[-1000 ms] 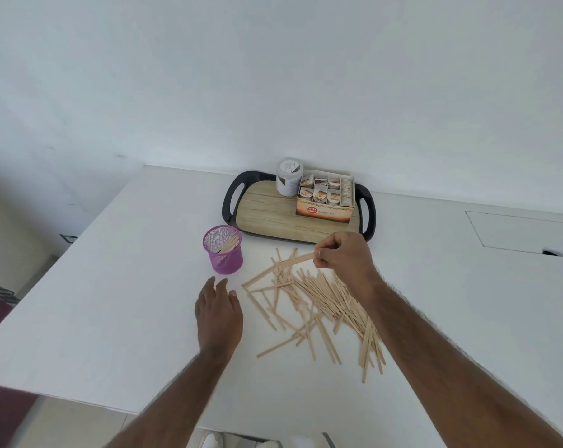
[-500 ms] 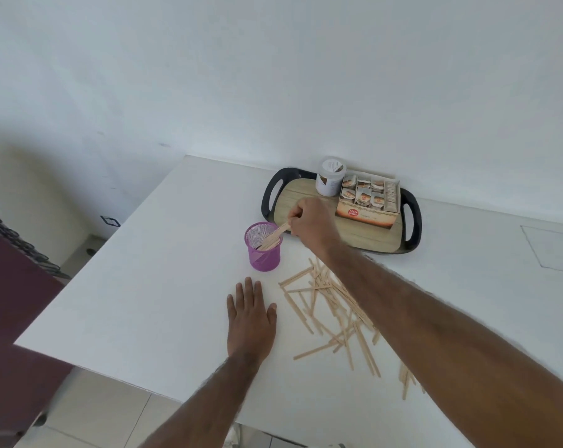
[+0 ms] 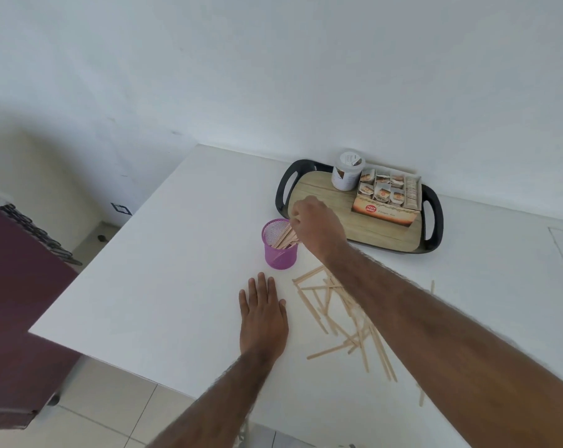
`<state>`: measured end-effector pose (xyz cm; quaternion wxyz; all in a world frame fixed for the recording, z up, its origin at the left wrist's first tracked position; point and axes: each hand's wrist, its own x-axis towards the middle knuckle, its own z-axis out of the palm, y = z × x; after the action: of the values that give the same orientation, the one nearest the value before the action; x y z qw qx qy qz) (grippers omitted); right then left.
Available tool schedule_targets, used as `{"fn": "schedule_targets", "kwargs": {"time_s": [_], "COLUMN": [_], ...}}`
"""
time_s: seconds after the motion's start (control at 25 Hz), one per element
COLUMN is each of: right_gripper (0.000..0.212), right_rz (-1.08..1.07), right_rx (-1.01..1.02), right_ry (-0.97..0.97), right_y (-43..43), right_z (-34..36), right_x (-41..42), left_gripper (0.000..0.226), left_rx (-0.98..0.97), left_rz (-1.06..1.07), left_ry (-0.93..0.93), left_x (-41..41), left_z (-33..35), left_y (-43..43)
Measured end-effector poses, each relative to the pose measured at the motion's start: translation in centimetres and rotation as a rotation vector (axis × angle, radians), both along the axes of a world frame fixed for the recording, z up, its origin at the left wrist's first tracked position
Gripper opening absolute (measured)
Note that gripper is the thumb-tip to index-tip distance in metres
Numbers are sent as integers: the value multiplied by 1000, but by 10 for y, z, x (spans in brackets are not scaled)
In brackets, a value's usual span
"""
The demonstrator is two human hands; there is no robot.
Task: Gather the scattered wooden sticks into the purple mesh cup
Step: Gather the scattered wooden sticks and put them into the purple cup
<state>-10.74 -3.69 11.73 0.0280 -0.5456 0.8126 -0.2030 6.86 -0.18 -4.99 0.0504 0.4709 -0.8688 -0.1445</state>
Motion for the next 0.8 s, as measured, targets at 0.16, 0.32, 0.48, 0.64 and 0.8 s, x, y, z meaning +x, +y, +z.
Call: {"fn": "schedule_targets", "kwargs": {"time_s": [0.16, 0.32, 0.48, 0.64, 0.8], "right_gripper": [6, 4, 12, 36, 47], "right_rz": [36, -140, -439, -514, -477], "right_rx": [-324, -507, -41, 380, 508], "right_ry": [-99, -210, -271, -215, -85], "right_y": [37, 79, 150, 207, 218], "right_z": [20, 33, -12, -61, -84], "right_x": [-35, -74, -108, -104, -89], "left_gripper": [61, 59, 56, 68, 79], "left_rx": [16, -21, -27, 17, 4], "left_rz": [-3, -16, -195, -332, -395], "left_ry": [-4, 28, 99, 94, -23], "left_x": [-1, -1, -16, -46, -59], "left_z": [-1, 2, 6, 5, 0], "left_y": [0, 2, 16, 48, 61]}}
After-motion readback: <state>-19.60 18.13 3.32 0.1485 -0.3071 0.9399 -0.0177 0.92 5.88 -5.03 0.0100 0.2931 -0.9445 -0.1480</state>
